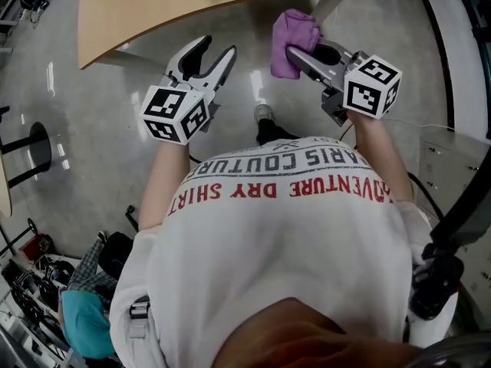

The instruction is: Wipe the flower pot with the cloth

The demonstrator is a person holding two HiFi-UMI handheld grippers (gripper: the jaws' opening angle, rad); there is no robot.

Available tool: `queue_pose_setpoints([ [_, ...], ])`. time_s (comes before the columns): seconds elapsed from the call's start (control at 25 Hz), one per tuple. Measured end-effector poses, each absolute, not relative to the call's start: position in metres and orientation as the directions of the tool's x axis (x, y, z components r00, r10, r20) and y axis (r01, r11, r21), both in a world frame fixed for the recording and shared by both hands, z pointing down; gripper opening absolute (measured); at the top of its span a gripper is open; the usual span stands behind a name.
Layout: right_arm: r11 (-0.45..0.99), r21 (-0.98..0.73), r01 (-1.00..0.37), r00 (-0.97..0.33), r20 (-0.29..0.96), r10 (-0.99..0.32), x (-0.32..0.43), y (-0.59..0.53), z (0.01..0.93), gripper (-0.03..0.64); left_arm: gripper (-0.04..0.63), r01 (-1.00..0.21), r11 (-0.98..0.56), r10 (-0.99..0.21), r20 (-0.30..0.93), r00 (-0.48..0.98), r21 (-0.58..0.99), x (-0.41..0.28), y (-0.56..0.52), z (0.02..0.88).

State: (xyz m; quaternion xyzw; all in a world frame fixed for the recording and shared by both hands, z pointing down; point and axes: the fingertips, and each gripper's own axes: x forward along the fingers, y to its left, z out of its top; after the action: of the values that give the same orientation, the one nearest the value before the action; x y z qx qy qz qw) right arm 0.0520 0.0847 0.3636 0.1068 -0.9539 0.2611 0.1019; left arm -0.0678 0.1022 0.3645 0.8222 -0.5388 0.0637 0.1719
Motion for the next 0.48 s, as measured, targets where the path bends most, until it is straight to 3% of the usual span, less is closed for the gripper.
queue_pose_setpoints([
  [0.12, 0.842, -0.469, -0.266, -0.952, 0.263, -0.154, 0.048, 0.044, 0.367, 0.051, 0.338, -0.918, -0.343, -0.869, 0.303, 0.391, 0.2, -0.086, 0.064, 0.375],
  [0.24, 0.843, -0.467, -0.269, -0.952, 0.264, -0.158, 0.037, -0.008, 0.368, 0.051, 0.416, -0.925, -0.346, -0.857, 0.348, 0.38, 0.158, -0.108, 0.014, 0.391],
  [0.48, 0.83, -0.482, -0.281, -0.945, 0.291, -0.15, 0.015, -0.057, 0.385, 0.051, 0.448, -0.912, -0.406, -0.786, 0.486, 0.383, 0.063, -0.147, -0.049, 0.438],
])
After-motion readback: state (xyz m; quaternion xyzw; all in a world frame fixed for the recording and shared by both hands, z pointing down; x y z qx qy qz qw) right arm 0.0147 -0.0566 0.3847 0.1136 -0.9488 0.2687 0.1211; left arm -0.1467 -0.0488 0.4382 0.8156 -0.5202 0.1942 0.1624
